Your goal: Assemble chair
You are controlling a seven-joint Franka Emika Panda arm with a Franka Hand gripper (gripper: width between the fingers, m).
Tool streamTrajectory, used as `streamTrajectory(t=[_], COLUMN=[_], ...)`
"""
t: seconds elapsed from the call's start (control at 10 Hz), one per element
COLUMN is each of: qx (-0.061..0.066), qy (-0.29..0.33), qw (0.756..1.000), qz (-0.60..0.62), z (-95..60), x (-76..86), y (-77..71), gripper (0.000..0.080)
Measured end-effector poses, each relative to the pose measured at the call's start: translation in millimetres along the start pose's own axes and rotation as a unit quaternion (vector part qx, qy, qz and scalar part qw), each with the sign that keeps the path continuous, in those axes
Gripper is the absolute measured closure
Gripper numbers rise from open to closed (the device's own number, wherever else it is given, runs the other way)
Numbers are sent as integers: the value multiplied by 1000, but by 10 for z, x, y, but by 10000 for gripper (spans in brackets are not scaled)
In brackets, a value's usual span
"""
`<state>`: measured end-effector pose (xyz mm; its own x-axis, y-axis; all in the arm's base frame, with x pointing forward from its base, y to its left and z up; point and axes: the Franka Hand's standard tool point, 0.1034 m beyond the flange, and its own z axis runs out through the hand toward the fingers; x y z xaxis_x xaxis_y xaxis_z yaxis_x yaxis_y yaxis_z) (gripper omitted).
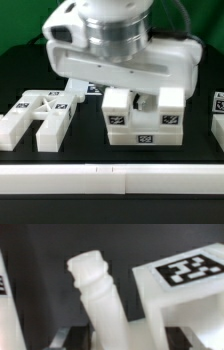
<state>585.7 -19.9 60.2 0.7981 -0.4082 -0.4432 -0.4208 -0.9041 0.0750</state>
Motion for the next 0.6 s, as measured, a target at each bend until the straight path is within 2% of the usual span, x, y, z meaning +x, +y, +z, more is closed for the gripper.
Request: streamTrajectory(t=[0.4, 0.5, 0.6], qx=[-28, -38, -44], qy=[-125, -171, -197], qw=[992, 984, 979], qz=[6, 7, 8], z=[88, 112, 141], x=[-77, -168, -163], y=[176, 235, 269], gripper=[473, 473, 473])
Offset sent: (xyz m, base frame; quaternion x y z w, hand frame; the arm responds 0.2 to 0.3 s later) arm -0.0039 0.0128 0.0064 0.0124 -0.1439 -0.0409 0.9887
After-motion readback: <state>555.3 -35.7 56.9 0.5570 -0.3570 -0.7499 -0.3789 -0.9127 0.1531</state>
